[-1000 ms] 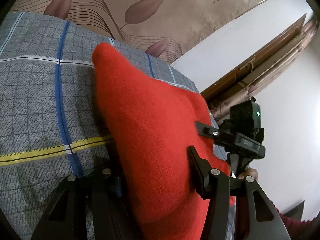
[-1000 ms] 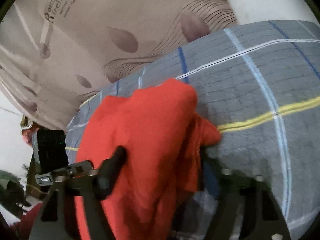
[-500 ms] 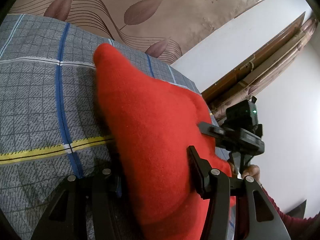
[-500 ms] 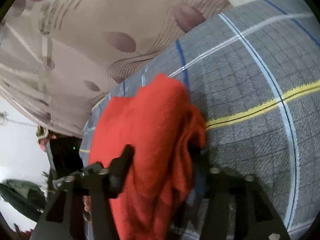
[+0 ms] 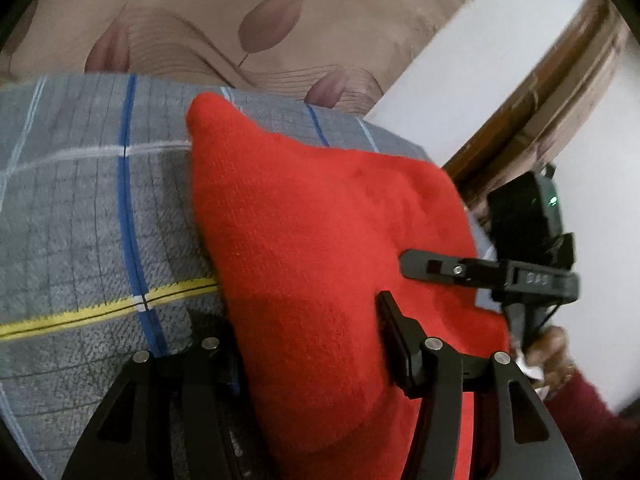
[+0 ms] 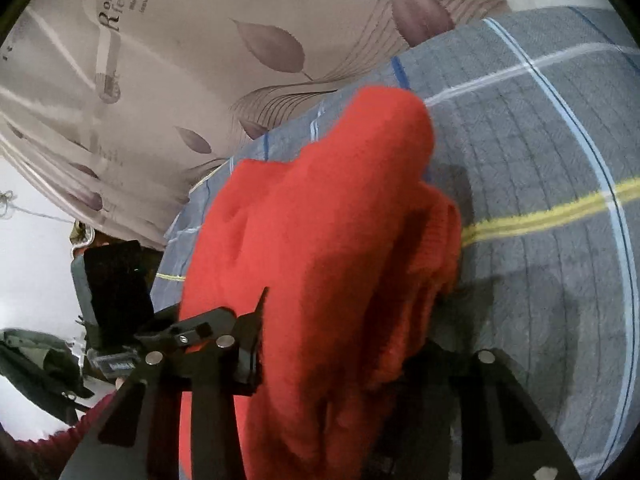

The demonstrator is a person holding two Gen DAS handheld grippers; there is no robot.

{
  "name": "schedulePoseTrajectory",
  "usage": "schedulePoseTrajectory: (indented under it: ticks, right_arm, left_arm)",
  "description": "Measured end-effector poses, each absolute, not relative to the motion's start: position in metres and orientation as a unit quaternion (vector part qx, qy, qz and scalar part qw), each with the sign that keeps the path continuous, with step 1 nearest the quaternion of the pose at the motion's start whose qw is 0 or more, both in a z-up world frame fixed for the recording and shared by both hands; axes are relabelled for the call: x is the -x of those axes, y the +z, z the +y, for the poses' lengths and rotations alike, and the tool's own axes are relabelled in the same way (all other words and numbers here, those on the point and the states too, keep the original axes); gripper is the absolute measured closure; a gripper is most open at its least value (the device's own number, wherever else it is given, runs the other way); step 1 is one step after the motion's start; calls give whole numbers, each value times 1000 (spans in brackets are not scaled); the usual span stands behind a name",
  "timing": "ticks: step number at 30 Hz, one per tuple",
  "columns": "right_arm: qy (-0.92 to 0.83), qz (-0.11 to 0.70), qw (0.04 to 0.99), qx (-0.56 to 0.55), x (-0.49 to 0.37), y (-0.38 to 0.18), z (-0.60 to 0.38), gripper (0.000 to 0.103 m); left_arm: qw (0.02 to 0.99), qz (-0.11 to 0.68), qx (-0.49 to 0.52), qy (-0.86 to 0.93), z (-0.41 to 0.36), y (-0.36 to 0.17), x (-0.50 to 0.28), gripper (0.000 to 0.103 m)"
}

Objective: Fold small clothes

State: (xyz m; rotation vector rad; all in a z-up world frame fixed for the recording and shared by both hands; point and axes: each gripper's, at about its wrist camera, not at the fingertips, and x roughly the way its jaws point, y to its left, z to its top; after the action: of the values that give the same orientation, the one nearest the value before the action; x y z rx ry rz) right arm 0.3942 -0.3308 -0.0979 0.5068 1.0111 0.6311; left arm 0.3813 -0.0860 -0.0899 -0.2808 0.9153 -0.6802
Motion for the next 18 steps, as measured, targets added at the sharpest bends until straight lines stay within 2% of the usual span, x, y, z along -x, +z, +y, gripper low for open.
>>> schedulePoseTrajectory:
  ticks: [4, 11, 13, 14, 15, 18]
  right_arm:
    - [291, 469, 795, -251, -382, -97, -337, 46]
    - [302, 471, 789, -253, -380, -99, -335, 45]
    - [299, 472, 792, -244, -382, -99, -330, 62]
    - [300, 476, 790, -243, -383, -101, -327, 67]
    - [301, 474, 790, -245, -381, -101, -328, 70]
    - [298, 463, 801, -235, -375, -95, -325, 73]
  left_arm:
    - [834, 431, 129, -318, -86, -91, -383, 48]
    - [843, 427, 115, -306, -90, -91, -380, 47]
    - [847, 424, 111, -301, -92, -91, -378, 47]
    - [850, 422, 108, -297, -93, -91, -377, 48]
    - [853, 419, 102, -293, -94, -91, -376, 48]
    - [867, 406, 70, -280, -102, -85, -367, 57]
